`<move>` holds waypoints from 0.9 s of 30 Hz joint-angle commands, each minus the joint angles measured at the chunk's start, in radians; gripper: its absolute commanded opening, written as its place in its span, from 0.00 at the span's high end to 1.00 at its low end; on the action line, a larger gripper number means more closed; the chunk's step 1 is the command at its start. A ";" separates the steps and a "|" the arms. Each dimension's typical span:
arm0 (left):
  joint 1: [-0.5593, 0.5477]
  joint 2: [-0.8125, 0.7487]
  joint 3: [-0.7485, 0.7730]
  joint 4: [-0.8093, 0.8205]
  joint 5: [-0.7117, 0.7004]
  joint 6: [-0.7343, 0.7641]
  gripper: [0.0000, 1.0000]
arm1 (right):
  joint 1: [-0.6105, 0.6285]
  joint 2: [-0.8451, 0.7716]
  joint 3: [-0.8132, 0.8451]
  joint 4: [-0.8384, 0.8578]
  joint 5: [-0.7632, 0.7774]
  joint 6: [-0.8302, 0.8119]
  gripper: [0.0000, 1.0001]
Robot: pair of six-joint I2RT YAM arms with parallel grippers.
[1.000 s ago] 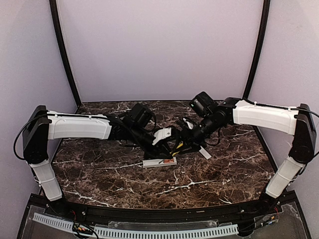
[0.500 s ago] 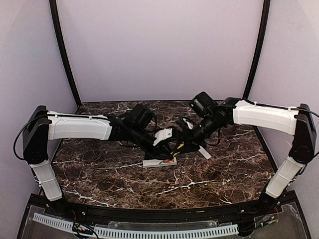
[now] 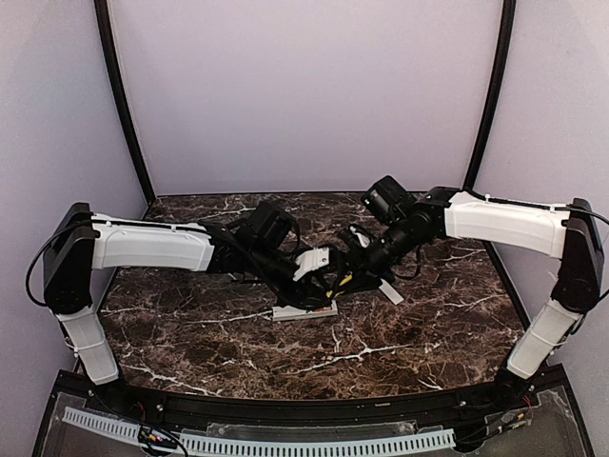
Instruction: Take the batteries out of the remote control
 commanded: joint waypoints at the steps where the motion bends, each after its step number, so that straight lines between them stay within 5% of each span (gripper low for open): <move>1: -0.005 -0.058 -0.051 0.049 -0.046 -0.023 0.68 | 0.008 -0.034 -0.016 -0.018 0.034 -0.036 1.00; 4: -0.005 -0.076 -0.069 0.058 -0.068 -0.040 0.54 | 0.008 -0.042 -0.020 -0.028 0.059 -0.054 1.00; 5: -0.005 -0.081 -0.074 0.056 -0.082 -0.044 0.35 | 0.008 -0.045 -0.021 -0.031 0.068 -0.060 1.00; 7: -0.005 -0.092 -0.082 0.055 -0.107 -0.057 0.19 | 0.008 -0.051 -0.025 -0.038 0.085 -0.070 1.00; 20: 0.008 -0.301 -0.372 0.398 -0.422 -0.172 0.02 | 0.007 -0.120 -0.051 -0.076 0.238 -0.130 1.00; 27: 0.020 -0.346 -0.429 0.421 -0.323 -0.161 0.01 | 0.006 -0.149 -0.072 -0.076 0.282 -0.146 1.00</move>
